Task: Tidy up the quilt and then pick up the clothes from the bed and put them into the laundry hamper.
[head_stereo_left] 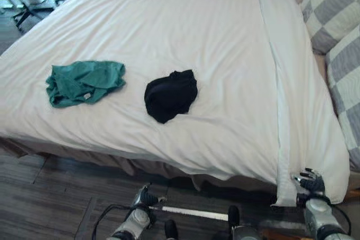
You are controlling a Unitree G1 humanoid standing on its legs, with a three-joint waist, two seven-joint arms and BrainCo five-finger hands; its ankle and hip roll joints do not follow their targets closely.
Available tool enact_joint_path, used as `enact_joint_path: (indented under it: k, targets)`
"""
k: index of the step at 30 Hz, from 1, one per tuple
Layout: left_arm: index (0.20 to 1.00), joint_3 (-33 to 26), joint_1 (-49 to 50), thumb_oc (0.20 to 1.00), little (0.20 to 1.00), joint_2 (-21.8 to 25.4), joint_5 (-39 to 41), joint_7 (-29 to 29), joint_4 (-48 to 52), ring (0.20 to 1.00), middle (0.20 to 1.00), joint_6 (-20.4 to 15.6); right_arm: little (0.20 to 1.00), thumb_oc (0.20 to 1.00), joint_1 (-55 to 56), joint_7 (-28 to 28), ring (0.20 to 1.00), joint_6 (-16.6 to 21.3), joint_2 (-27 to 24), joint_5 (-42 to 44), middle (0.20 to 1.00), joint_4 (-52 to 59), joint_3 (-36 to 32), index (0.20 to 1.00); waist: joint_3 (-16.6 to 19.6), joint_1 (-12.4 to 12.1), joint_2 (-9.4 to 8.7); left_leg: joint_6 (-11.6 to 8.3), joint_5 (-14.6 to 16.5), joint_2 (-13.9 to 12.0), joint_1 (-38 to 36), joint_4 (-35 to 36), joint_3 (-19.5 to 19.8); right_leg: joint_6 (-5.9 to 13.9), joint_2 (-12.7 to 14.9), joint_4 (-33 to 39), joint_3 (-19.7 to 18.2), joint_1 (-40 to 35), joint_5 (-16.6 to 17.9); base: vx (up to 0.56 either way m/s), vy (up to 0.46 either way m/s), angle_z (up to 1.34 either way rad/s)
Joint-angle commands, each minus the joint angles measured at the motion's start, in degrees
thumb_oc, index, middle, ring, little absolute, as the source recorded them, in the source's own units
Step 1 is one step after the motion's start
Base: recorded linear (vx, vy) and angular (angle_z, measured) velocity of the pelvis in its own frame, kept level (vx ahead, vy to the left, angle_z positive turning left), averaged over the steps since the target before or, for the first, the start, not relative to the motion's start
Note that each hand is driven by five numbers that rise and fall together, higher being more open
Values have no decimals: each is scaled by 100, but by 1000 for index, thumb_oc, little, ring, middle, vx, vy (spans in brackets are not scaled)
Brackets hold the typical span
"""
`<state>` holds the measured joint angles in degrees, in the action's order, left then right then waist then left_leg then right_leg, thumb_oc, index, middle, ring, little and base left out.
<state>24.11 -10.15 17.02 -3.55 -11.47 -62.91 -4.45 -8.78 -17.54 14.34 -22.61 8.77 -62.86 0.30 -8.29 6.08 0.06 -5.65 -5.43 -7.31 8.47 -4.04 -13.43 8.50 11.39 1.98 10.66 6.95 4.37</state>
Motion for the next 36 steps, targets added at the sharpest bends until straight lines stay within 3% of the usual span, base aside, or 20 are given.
enact_joint_path:
  k: [1,3,5,7,10,12,14,15,17,18,21,23,24,25,28,31,33,34,35,36]
  targets:
    - [1000,-292,-265,1000,1000,34,-138,-58,163,1000,1000,-101,1000,1000,869,461,1000,-1453,652,-766,1000,-1236,883,1000,-922,102,146,-527,121,-640,280,-944,-281,-8,347,193,-79,-248,-285,65,194,9]
    - [1000,-323,-133,1000,1000,34,-206,-20,288,1000,1000,-129,1000,1000,849,584,1000,-1454,736,-948,1000,-1011,1117,1000,-788,43,98,-464,43,-974,23,-61,-463,152,485,158,-144,-295,-278,177,327,-13]
    - [1000,-326,24,1000,1000,37,-276,-24,400,1000,1000,-167,1000,1000,832,582,1000,-1429,745,-913,1000,-802,1114,1000,-669,-26,67,-512,-396,-1378,-47,735,-576,302,648,132,-110,-386,-294,302,560,-2]
    - [1000,-345,89,1000,1000,61,-291,27,290,1000,1000,-156,1000,1000,918,622,1000,-1361,741,-725,1000,-578,983,1000,-460,-15,73,-616,-487,-1738,-12,904,-721,427,875,94,55,-627,-359,297,650,8]
    - [1000,-370,24,1000,1000,27,-239,36,137,1000,1000,-92,1000,1000,1004,655,1000,-1381,904,-656,1000,-529,864,1000,-317,-21,1,-624,-488,-1549,-83,904,-735,537,1195,-280,62,-661,-211,258,587,39]
    - [1000,-498,169,1000,1000,123,-222,46,-206,1000,1000,-24,1000,1000,962,677,1000,-1414,993,-675,1000,-479,951,1000,-437,-80,-212,-382,-119,-1101,-413,823,-867,560,1804,-1218,86,-453,931,277,688,36]
    - [1000,-476,190,1000,1000,146,-234,84,-213,1000,1000,-16,1000,1000,1033,671,1000,-1405,1060,-628,1000,-416,1003,1000,-485,-91,-251,-282,-19,-1004,-571,826,-991,482,1911,-1485,268,-375,942,149,385,-20]
    - [1000,-470,175,1000,1000,191,-287,98,-177,1000,1000,17,1000,1000,994,652,1000,-1390,1129,-585,1000,-353,1045,1000,-522,-56,-252,-215,35,-953,-671,851,-1103,417,1845,-1771,410,-251,909,215,484,-19]
    - [1000,-356,113,1000,1000,172,-408,132,-221,1000,1000,101,1000,1000,1003,679,1000,-1307,1240,-493,1000,-264,1179,1000,-582,198,-226,-124,155,-840,-832,904,-1178,196,601,-2014,360,216,-209,315,562,-15]
    - [1000,-336,89,1000,1000,142,-433,162,-266,1000,1000,128,1000,1000,961,672,1000,-1295,1269,-446,1000,-305,1196,1000,-591,295,-226,-135,212,-747,-895,904,-1215,187,129,-1780,390,313,-426,288,316,-2]
    - [1000,-336,87,1000,1000,88,-603,200,-446,1000,1000,174,1000,1000,859,632,1000,-1304,1265,-498,1000,-464,1265,1000,-508,317,-295,-85,659,-317,-1262,904,-1383,93,-394,-659,1316,144,-400,335,262,18]
    - [1000,-346,40,1000,1000,20,-595,237,-532,1000,1000,128,1000,1000,831,635,1000,-1309,1252,-519,1000,-523,1273,1000,-452,301,-286,-29,796,-166,-1422,868,-1433,-95,-392,-482,1439,18,-546,264,151,7]
    - [1000,-182,3,1000,1000,-123,-683,184,-550,1000,1000,73,1000,1000,713,606,1000,-1318,1151,-581,1000,-611,1360,1000,-527,322,-275,-131,971,-293,-961,-807,-1573,-424,-423,-315,1222,-317,-781,150,44,25]
    - [1000,-181,-8,1000,1000,-128,-684,180,-556,1000,1000,71,1000,1000,704,606,1000,-1318,1149,-582,1000,-615,1355,1000,-531,310,-250,-161,1046,-379,-884,-979,-1560,-447,-467,-307,1218,-309,-791,202,44,0]
    - [1000,-324,-58,1000,1000,125,-433,157,-366,1000,1000,-37,1000,1000,298,479,1000,-1408,898,-925,1000,-718,1614,1000,-890,-33,-184,-641,511,-1264,127,-3006,-1337,-655,-434,-202,1205,-627,-971,165,136,-47]
    - [1000,-281,-17,1000,1000,59,-464,-35,-283,1000,1000,-27,1000,1000,182,450,1000,-1403,965,-959,1000,-551,1696,1000,-766,18,-120,-462,524,-1421,-403,-1460,-1499,-372,-156,-242,980,-641,-895,227,562,-45]
    - [1000,-236,58,1000,1000,-28,-481,-82,-327,1000,1000,-49,1000,1000,166,498,1000,-1357,958,-964,1000,-368,1756,1000,-605,8,-64,-465,295,-1462,-700,-159,-1114,-149,31,-211,725,-631,-822,196,561,-66]
    - [1000,-234,64,1000,1000,-33,-481,-84,-329,1000,1000,-52,1000,1000,176,499,1000,-1359,954,-963,1000,-362,1758,1000,-605,4,-69,-463,265,-1440,-739,-100,-1132,-144,40,-212,718,-637,-822,104,690,-91]
    - [1000,-193,-76,1000,1000,-50,-279,-13,-76,1000,1000,-98,1000,1000,272,565,1000,-1325,886,-1073,1000,-166,1877,1000,-495,25,-24,-509,48,-1520,-909,321,-454,2,188,-129,325,-481,-545,19,470,-76]
    - [1000,-192,-77,1000,1000,-50,-279,-12,-76,1000,1000,-98,1000,1000,272,565,1000,-1327,885,-1073,1000,-164,1877,1000,-483,24,-23,-507,38,-1519,-896,329,-455,1,187,-123,323,-467,-535,21,818,-104]
